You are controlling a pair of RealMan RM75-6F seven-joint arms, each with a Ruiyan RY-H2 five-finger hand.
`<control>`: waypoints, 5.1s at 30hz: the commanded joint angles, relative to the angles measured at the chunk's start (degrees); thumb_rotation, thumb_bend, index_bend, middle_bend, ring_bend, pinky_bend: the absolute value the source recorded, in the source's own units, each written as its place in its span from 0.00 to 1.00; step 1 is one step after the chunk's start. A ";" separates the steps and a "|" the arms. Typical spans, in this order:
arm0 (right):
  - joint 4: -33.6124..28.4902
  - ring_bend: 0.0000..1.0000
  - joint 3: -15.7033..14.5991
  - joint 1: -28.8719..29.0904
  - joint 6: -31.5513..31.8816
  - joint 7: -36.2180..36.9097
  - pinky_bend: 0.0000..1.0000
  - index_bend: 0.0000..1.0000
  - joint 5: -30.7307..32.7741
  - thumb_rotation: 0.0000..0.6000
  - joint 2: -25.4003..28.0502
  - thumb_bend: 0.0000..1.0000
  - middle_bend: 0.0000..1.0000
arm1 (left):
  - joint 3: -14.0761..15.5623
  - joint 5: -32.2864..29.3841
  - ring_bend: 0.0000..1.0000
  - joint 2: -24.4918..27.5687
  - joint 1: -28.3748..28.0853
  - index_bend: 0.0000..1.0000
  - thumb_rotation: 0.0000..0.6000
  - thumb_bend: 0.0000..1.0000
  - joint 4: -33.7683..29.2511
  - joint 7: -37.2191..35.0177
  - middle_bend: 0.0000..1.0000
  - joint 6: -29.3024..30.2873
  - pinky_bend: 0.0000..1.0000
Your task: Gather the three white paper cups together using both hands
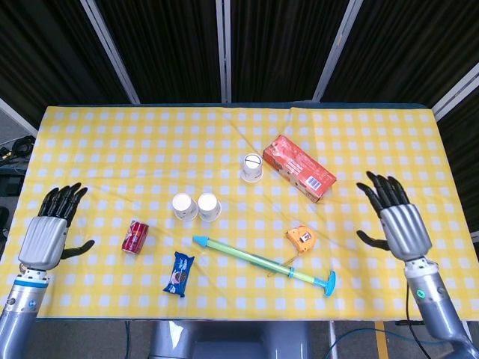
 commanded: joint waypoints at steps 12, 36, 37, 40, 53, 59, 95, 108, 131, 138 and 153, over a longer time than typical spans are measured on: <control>10.16 0.00 10.15 26.16 -25.38 -14.63 0.03 0.18 27.82 1.00 -15.52 0.07 0.00 | -2.80 -0.63 0.00 0.93 0.57 0.00 1.00 0.10 1.87 -3.94 0.00 -4.57 0.00; 43.85 0.00 8.44 41.27 -37.76 -11.69 0.01 0.17 37.42 1.00 -33.97 0.29 0.00 | -5.39 -1.75 0.00 0.61 0.57 0.00 1.00 0.10 3.97 -6.34 0.00 -10.77 0.00; 44.74 0.00 8.41 41.51 -37.90 -11.15 0.01 0.17 37.07 1.00 -34.49 0.29 0.00 | -5.45 -1.76 0.00 0.61 0.57 0.00 1.00 0.10 3.99 -6.44 0.00 -10.92 0.00; 47.63 0.00 8.48 42.34 -38.36 -9.08 0.01 0.19 35.82 1.00 -36.19 0.33 0.00 | -5.69 -1.84 0.00 0.60 0.59 0.00 1.00 0.10 4.12 -6.66 0.00 -11.46 0.00; 55.81 0.00 8.91 45.35 -38.67 -1.95 0.04 0.24 30.36 1.00 -41.40 0.37 0.00 | -6.28 -1.66 0.00 0.60 0.76 0.00 1.00 0.10 4.22 -7.23 0.00 -12.71 0.00; 58.27 0.00 8.84 46.07 -38.91 0.15 0.05 0.23 28.66 1.00 -42.66 0.38 0.00 | -6.38 -1.47 0.00 0.62 0.73 0.00 1.00 0.10 4.20 -7.36 0.00 -13.30 0.00; 33.87 0.00 9.14 40.27 -24.88 -7.95 0.09 0.39 25.43 1.00 -31.64 0.43 0.04 | -7.22 -0.10 0.00 1.55 2.03 0.00 1.00 0.10 3.09 -7.70 0.00 -11.94 0.00; 3.54 0.00 8.56 36.21 -17.21 -18.17 0.10 0.39 26.85 1.00 -20.36 0.43 0.04 | -6.90 1.21 0.00 1.44 2.48 0.00 1.00 0.10 2.05 -6.08 0.00 -10.96 0.00; 7.30 0.00 8.52 43.57 -15.70 -24.29 0.11 0.40 32.68 1.00 -33.77 0.43 0.04 | -6.83 1.41 0.00 1.83 2.33 0.00 1.00 0.10 2.58 -7.47 0.00 -12.26 0.00; 11.12 0.00 8.69 44.26 -16.35 -23.29 0.11 0.40 33.32 1.00 -35.46 0.43 0.04 | -6.80 1.56 0.00 1.86 2.19 0.00 1.00 0.10 2.82 -7.88 0.00 -12.63 0.00; 16.05 0.00 8.25 45.03 -18.24 -21.96 0.11 0.40 34.01 1.00 -37.75 0.42 0.03 | -6.90 1.40 0.00 2.00 2.13 0.00 1.00 0.10 2.75 -8.49 0.00 -12.98 0.00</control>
